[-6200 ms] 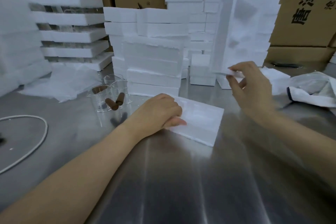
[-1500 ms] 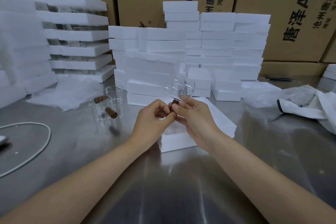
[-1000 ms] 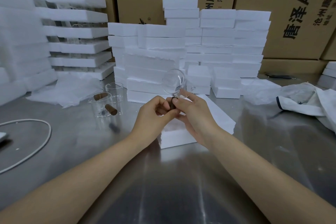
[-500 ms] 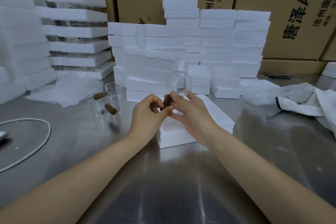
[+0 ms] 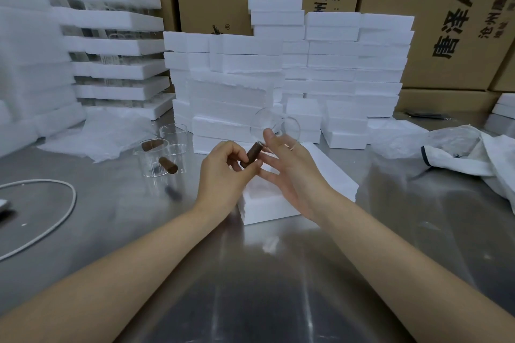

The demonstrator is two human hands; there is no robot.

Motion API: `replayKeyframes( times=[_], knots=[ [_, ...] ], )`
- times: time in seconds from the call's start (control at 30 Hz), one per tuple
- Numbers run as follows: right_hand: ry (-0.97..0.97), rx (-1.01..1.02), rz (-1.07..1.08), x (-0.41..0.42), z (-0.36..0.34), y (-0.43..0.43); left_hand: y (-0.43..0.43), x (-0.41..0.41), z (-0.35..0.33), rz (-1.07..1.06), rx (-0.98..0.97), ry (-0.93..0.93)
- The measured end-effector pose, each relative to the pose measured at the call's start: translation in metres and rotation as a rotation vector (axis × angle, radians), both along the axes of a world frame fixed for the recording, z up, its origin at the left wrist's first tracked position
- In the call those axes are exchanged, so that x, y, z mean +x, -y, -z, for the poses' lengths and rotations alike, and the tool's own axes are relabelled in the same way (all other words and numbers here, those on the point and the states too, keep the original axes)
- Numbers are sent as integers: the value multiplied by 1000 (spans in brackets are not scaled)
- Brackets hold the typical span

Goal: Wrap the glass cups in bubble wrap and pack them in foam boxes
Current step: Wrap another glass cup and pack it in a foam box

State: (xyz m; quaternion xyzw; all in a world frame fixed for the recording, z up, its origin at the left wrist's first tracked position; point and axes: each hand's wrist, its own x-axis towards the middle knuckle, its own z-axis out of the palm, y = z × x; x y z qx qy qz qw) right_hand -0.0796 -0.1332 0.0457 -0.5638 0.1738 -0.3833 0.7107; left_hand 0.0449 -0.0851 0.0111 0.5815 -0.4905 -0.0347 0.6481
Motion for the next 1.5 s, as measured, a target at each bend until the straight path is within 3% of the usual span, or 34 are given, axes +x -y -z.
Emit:
replayKeyframes(
  times=[0.23, 0.63, 0.93, 1.2, 1.37, 1.5],
  knots=[
    [157, 242, 102, 2, -2, 1, -4, -3, -5, -35, -87, 59],
    [237, 287, -51, -4, -4, 4, 0, -2, -1, 78, 1, -39],
    [122, 307, 20, -3, -4, 10, -3, -1, -3, 44, -19, -43],
    [290, 253, -18, -1, -2, 8, -3, 3, -4, -112, -94, 53],
    [301, 236, 23, 0, 2, 6, -8, -2, -8, 22, -120, 144],
    [304, 224, -16, -2, 2, 9, -8, -8, -6, 119, -76, 90]
  ],
)
